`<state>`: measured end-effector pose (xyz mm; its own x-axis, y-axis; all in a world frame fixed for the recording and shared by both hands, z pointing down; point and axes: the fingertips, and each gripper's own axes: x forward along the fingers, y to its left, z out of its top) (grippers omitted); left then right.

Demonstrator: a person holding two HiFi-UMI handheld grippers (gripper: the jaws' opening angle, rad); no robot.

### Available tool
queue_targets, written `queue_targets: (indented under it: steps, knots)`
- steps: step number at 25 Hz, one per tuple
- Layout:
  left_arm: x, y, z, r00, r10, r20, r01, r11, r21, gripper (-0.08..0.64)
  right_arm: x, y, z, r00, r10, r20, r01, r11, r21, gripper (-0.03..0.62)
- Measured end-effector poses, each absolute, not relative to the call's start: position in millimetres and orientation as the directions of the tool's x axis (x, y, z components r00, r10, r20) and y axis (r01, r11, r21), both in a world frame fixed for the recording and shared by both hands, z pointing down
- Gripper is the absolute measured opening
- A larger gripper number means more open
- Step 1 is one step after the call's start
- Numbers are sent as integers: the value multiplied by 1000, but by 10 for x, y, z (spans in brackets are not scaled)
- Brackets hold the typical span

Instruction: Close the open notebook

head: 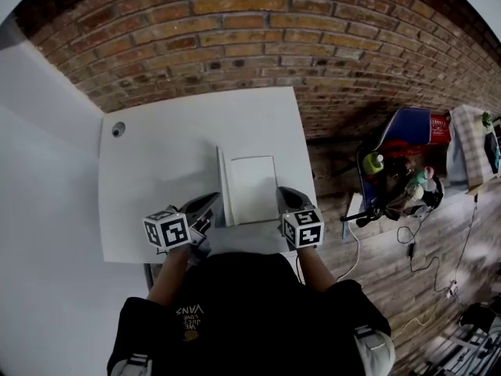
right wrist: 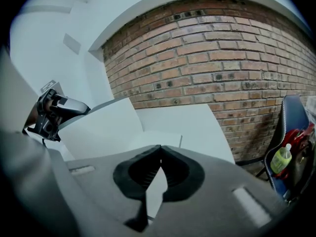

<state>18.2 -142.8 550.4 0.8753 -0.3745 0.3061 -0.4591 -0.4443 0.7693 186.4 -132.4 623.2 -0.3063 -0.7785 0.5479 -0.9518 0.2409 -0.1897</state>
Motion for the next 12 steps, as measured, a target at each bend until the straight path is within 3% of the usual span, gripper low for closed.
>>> queue_targets:
  steps: [12]
  knots:
    - [441,-1389,5486,903,-327,278,-412,-478,776,32,2057,-1204,6247,-265,-791,551,-964,194,-185,-2]
